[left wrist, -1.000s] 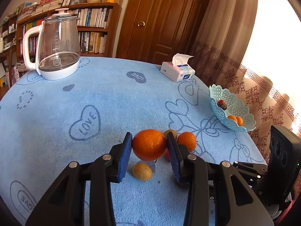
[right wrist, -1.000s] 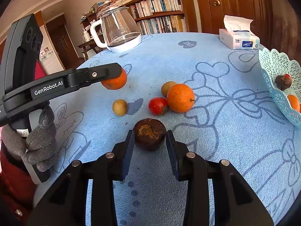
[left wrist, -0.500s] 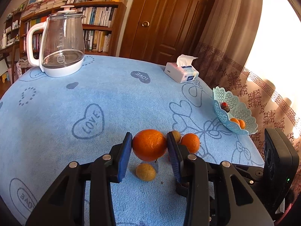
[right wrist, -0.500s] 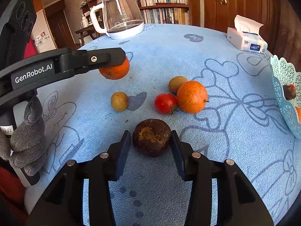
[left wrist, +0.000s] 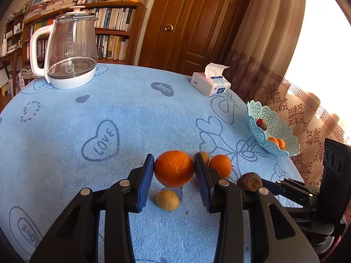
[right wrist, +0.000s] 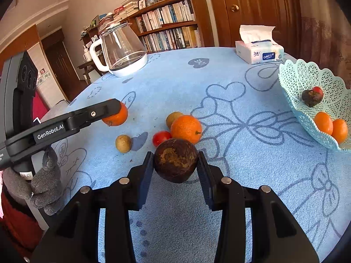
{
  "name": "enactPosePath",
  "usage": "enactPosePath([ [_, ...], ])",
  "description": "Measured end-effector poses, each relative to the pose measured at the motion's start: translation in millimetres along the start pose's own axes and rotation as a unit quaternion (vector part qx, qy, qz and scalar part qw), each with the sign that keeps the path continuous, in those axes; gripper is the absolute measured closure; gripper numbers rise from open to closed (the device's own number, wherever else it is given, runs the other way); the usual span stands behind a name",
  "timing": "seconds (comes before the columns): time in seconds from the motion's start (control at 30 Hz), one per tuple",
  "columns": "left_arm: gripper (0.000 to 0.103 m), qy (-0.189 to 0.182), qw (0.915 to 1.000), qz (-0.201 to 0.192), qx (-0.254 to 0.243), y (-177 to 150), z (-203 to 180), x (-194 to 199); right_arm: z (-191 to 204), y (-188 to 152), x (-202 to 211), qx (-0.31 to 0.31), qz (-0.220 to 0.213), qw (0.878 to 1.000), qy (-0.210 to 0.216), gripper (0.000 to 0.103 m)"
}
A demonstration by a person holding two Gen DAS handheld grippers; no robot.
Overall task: Organize fruits
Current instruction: 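Carry the dark brown fruit into the basket and open the right gripper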
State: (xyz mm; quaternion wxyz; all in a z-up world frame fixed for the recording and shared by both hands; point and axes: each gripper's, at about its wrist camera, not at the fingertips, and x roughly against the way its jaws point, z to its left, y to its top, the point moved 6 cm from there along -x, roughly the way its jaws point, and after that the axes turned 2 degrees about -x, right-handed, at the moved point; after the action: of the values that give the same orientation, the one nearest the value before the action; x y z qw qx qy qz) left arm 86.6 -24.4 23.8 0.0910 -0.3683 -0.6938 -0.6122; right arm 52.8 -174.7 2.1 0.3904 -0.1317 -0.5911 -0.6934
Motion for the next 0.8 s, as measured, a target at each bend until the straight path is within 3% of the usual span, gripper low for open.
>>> enactPosePath([
  [0.27, 0.065, -0.001, 1.0, 0.002, -0.003, -1.2, -1.7, -1.0, -54.7, 22.4, 37.1, -0.064, -0.06, 0.995, -0.046, 0.062],
  [0.53, 0.065, -0.002, 1.0, 0.005, -0.007, -2.8, -4.3, -2.5, -124.9, 36.1, 76.7, -0.131, -0.112, 0.979, -0.113, 0.062],
  [0.8, 0.065, -0.001, 0.9999, 0.007, -0.009, -4.4, -5.1, -4.3, -177.5, 38.6, 91.0, -0.17, -0.129, 0.962, -0.168, 0.062],
])
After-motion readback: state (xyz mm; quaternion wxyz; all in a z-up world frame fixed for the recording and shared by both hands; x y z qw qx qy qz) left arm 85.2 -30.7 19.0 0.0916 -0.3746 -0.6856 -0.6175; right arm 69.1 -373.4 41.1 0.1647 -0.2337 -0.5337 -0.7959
